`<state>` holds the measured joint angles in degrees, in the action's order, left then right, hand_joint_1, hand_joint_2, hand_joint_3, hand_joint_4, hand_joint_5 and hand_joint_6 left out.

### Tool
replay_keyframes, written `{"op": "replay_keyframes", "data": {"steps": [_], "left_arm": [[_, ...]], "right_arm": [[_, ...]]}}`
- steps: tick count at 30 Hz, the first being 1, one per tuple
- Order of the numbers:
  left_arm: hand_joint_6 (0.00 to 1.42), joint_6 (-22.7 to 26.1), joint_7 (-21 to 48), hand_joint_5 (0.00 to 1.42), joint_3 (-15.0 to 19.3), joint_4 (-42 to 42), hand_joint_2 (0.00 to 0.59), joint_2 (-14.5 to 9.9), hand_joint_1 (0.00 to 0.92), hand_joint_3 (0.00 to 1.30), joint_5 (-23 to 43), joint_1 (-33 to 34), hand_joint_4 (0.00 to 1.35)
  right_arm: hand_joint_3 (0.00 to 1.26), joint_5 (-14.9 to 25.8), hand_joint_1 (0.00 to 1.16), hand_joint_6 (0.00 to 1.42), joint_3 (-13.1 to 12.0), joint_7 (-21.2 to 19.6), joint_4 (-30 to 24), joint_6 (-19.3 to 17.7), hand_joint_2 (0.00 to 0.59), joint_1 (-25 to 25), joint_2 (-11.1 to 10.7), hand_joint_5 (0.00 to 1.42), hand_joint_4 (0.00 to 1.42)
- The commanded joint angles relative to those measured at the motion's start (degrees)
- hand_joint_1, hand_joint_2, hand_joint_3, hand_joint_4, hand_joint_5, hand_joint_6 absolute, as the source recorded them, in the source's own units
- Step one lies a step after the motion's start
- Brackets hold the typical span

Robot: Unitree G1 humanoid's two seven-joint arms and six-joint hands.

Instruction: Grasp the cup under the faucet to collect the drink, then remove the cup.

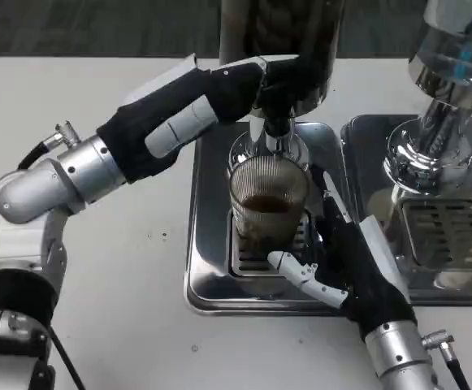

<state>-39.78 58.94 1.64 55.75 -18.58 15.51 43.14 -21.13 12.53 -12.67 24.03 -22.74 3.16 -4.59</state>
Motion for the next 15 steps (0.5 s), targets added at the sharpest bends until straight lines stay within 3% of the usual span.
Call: {"op": "replay_keyframes", "data": {"steps": [1,9,15], "left_arm": [[0.11,1.4,0.5,0.16,3.0,-1.8,0.084,-1.0,0.0,0.23,1.6,-2.6,0.18],[0.12,2.5,-0.4,0.18,8.0,-4.6,0.078,-4.1,0.0,0.23,3.3,-8.0,0.19],[0.12,2.2,-1.9,0.18,9.0,-3.4,0.081,-6.1,0.0,0.23,1.5,-11.5,0.19]], "right_arm": [[0.0,-0.5,0.57,0.02,0.1,-1.4,0.6,-0.9,0.232,0.4,0.4,0.0,0.0],[0.0,-1.3,0.58,0.02,0.7,-2.3,0.2,-1.2,0.233,0.6,0.4,0.0,0.0],[0.0,-1.9,0.58,0.02,0.9,-2.5,-0.3,-1.2,0.229,0.6,0.2,0.0,0.0]]}}
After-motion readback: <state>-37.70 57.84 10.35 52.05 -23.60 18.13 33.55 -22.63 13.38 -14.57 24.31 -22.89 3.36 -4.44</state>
